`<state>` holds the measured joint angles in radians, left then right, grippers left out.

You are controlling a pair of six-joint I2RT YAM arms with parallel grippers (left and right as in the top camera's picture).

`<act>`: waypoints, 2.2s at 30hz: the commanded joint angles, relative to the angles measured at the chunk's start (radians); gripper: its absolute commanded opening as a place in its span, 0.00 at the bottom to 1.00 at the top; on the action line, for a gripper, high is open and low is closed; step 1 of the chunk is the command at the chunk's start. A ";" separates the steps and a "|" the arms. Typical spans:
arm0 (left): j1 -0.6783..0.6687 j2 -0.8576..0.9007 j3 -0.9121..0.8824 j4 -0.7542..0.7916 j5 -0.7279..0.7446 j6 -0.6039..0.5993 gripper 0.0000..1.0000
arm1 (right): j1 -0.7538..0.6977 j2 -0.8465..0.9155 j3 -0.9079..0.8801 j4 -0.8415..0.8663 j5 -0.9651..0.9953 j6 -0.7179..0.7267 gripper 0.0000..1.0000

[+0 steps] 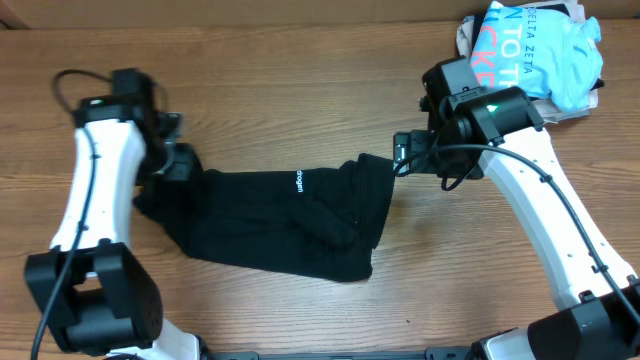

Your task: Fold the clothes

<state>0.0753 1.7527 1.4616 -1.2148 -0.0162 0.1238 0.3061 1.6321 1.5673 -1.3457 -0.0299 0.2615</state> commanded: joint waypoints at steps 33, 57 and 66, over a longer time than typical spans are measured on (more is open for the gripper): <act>-0.312 -0.007 -0.003 0.000 0.056 -0.177 0.76 | -0.027 0.001 -0.024 0.048 -0.053 -0.001 0.96; -0.341 -0.006 -0.330 0.323 0.152 -0.229 0.04 | -0.027 0.001 -0.024 0.068 -0.054 -0.004 0.96; -0.539 -0.006 -0.330 0.352 0.200 -0.228 0.04 | -0.027 0.001 -0.024 0.067 -0.053 -0.004 0.96</act>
<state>-0.4133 1.7527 1.1378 -0.8696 0.1501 -0.0895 0.2821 1.6321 1.5478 -1.2816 -0.0784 0.2607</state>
